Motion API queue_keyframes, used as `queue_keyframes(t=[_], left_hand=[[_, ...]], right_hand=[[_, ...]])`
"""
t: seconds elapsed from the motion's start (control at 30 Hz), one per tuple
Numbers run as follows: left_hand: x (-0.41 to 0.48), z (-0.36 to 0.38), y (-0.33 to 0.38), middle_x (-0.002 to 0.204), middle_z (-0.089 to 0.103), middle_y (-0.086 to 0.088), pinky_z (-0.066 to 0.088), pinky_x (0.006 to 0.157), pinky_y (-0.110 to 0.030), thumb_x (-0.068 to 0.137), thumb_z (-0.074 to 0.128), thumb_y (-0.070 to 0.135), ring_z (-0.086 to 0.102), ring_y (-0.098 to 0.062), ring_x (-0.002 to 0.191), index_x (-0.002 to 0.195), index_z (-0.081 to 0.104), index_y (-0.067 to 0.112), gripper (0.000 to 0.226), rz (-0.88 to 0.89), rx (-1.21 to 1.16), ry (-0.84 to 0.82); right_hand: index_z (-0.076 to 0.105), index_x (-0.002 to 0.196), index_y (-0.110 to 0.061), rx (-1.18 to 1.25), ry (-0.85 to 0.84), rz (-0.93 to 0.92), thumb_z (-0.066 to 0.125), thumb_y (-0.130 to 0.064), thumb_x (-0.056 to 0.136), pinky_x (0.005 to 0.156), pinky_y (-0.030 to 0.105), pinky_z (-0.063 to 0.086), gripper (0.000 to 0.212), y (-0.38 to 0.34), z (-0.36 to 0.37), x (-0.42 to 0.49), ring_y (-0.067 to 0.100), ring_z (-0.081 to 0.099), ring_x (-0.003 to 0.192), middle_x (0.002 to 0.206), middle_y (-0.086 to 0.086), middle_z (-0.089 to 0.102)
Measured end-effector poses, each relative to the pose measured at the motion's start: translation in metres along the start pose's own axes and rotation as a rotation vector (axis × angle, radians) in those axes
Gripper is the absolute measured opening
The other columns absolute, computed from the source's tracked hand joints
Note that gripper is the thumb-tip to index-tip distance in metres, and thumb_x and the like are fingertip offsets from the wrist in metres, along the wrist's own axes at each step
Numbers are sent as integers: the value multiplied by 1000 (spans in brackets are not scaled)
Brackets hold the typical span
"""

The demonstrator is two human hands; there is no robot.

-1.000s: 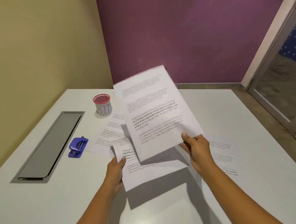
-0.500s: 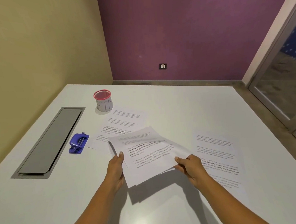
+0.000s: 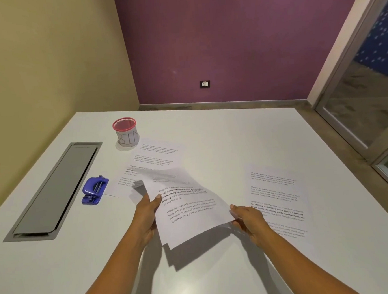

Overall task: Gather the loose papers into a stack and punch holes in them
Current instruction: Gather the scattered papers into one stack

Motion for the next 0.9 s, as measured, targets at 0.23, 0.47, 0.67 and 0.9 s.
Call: queue_keyframes(t=[0.23,0.47,0.67,0.9], left_hand=[[3,12,24,104,73,-6,58,69,-29,87,51,10,70,-19,93,109,64,14,26,40,-55,-313],[23,-9,-10,122,61,-19,46,98,-50,94,41,-1,60,-34,107,125,50,3,32,-78,341,-41],[29,-18,-31,120,61,-18,46,95,-52,95,41,0,60,-38,104,126,48,5,33,-133,457,78],[33,-14,-39,115,61,-15,45,94,-47,94,42,-2,59,-33,100,125,50,4,33,-135,321,100]], right_hand=[[61,103,-2,-333,257,-125,63,-17,86,86,32,47,23,4,-27,7,23,56,88,102,12,62],[51,123,-6,-985,557,-142,57,-15,87,95,39,44,38,20,-87,11,31,41,123,132,14,46],[42,131,-13,-1004,706,-9,59,-35,86,95,44,42,53,28,-116,12,34,38,124,136,17,40],[40,123,5,-809,742,115,75,-37,73,99,48,42,75,22,-118,21,39,40,123,129,25,46]])
Point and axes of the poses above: each hand's wrist, its own x-axis towards the middle knuckle, its own z-axis out of the palm, y = z × x, the point moved 1 cm from there along x, towards the middle knuckle
